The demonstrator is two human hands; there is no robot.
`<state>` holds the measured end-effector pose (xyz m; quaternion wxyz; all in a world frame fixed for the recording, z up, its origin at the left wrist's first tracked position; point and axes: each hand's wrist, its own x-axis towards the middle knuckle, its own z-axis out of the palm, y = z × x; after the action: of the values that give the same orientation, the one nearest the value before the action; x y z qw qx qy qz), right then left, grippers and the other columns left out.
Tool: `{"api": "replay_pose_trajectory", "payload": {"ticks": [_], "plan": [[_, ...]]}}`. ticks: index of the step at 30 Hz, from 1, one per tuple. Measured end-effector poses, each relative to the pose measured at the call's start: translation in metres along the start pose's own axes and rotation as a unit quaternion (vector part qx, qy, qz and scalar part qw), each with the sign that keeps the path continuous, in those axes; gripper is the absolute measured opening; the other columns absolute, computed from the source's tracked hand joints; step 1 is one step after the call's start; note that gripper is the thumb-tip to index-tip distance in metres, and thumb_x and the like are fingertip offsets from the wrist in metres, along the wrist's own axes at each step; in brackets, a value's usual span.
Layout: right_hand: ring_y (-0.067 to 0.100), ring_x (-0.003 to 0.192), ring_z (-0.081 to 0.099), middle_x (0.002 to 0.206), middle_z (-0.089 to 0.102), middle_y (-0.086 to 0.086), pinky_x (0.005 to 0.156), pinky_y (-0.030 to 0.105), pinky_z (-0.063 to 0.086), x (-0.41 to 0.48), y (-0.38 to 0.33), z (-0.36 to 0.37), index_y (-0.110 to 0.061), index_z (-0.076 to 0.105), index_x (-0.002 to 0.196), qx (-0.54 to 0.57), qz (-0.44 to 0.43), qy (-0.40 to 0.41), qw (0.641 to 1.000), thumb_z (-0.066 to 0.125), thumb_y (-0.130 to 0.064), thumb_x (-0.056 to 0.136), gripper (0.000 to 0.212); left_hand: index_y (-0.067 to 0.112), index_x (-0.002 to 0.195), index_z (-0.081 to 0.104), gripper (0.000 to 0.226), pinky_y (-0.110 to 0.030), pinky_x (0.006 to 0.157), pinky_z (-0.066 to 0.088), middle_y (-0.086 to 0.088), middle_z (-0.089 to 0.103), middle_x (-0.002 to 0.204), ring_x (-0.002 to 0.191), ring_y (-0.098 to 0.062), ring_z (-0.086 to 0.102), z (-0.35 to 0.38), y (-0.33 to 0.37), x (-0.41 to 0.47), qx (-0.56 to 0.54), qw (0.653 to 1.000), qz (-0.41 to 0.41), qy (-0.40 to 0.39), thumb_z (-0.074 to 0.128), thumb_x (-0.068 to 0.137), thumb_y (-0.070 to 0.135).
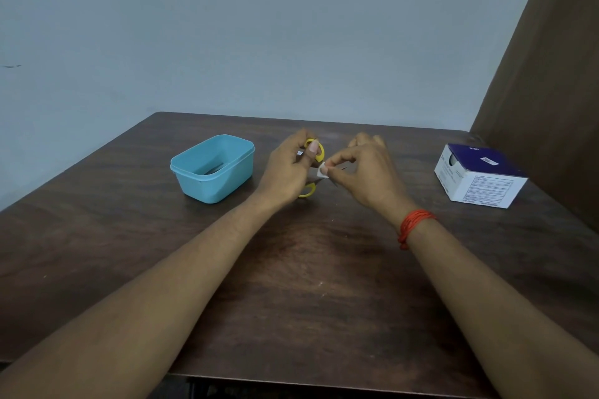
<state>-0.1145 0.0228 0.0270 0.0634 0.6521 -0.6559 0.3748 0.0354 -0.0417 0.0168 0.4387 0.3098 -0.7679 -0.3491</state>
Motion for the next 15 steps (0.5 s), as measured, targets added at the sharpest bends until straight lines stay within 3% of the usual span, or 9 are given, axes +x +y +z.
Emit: {"api": "replay_pose_trajectory", "payload": {"ticks": [3,7,12,15], "plan": [[0.020,0.094,0.044,0.084,0.050,-0.002,0.076,0.040,0.048,0.0011,0.0004,-0.0008,-0.031,0.080,0.087,-0.010,-0.007,-0.016,1.000,0.078,-0.039,0.083,0.009,0.009,0.103,0.056,0.022,-0.059,0.086,0.057,-0.014,0.063,0.100,0.101,-0.033,0.065,-0.0009,-0.0006,0.0001,-0.002,1.000,-0.005,-0.001,0.044,0.107,0.028],[0.019,0.092,0.043,0.083,0.046,-0.004,0.073,0.033,0.038,0.0010,-0.0021,0.0016,-0.026,0.079,0.085,0.035,-0.003,0.036,0.999,0.079,-0.034,0.083,0.007,0.010,0.103,0.055,0.023,-0.060,0.086,0.056,-0.016,0.063,0.101,0.103,-0.035,0.065,0.0003,0.0000,0.0011,-0.017,1.000,-0.015,-0.003,0.043,0.107,0.029],[0.021,0.096,0.045,0.083,0.047,-0.006,0.076,0.035,0.044,0.0012,0.0020,-0.0004,-0.031,0.079,0.086,0.004,0.002,-0.025,1.000,0.079,-0.038,0.083,0.008,0.013,0.102,0.056,0.020,-0.055,0.084,0.059,-0.011,0.063,0.099,0.103,-0.033,0.066,0.0002,-0.0012,0.0011,-0.018,1.000,-0.015,-0.006,0.044,0.107,0.029],[0.020,0.093,0.044,0.082,0.046,-0.005,0.074,0.035,0.042,0.0022,0.0004,-0.0003,-0.029,0.079,0.085,0.007,-0.010,-0.007,1.000,0.080,-0.037,0.082,0.008,0.010,0.102,0.056,0.022,-0.059,0.086,0.057,-0.013,0.063,0.098,0.102,-0.035,0.065,0.0004,-0.0032,0.0017,-0.017,1.000,-0.014,-0.005,0.044,0.107,0.029]]}}
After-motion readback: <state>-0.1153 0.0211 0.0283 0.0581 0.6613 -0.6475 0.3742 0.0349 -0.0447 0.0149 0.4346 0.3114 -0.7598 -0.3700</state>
